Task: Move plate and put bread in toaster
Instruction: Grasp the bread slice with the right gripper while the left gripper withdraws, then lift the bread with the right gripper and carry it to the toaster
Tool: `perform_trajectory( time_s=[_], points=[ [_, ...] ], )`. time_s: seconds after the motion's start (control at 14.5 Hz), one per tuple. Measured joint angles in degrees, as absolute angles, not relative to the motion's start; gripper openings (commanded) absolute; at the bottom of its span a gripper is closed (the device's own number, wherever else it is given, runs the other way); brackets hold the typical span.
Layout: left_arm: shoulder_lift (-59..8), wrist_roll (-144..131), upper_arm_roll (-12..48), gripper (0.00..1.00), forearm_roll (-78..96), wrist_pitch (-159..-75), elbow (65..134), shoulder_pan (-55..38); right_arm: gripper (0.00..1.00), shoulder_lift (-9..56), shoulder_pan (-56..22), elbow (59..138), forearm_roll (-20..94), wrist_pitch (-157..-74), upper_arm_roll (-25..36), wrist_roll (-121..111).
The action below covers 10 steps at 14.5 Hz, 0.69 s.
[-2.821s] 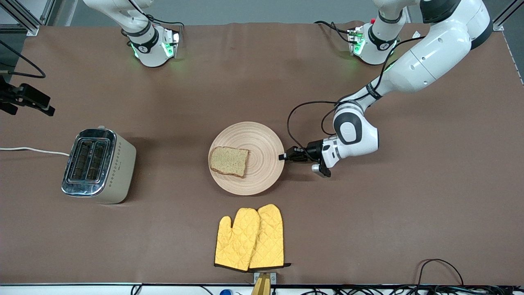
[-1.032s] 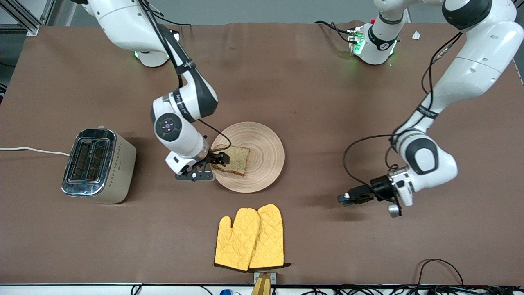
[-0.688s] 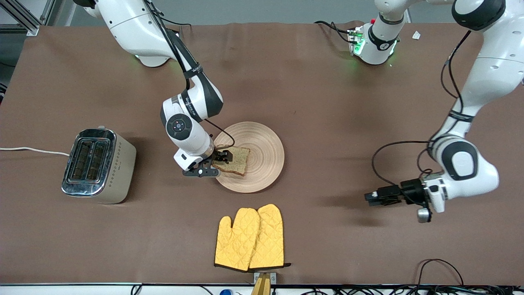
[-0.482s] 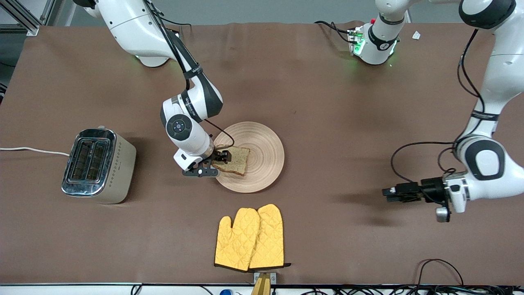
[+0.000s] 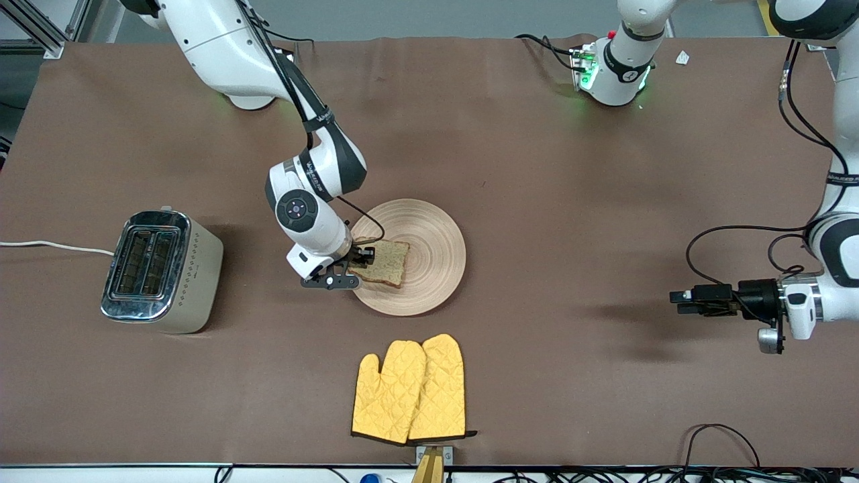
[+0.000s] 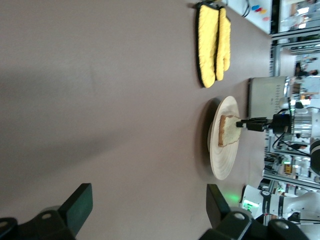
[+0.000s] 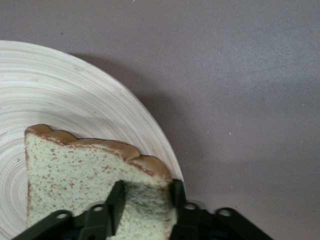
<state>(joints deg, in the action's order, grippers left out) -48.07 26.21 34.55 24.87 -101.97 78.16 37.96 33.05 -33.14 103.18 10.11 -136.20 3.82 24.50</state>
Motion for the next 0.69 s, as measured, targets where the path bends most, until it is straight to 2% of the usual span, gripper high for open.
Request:
perform_trajectory(
  time_s=[0.14,0.21,0.55,0.69],
  points=[
    [-45.2,21.9,35.2,1.0,20.1,-100.6,77.3,37.8,0.03,33.1,-33.1,103.2,10.1,-136.2,3.8,24.5],
    [-43.2,19.8,35.3,1.0,17.7,-100.1,77.1,37.5,0.01,33.1,-33.1,103.2,10.1,-136.1,3.8,24.5],
    [-32.3,6.6,35.7,1.0,2.7,-98.1,76.9,32.2,0.0,33.0,-33.2,103.0,10.1,-135.6,3.9,24.5],
    [-28.7,0.2,35.7,1.0,-2.7,-96.0,76.9,28.6,0.0,32.9,-33.2,102.0,9.8,-132.9,4.4,24.4]
  ],
)
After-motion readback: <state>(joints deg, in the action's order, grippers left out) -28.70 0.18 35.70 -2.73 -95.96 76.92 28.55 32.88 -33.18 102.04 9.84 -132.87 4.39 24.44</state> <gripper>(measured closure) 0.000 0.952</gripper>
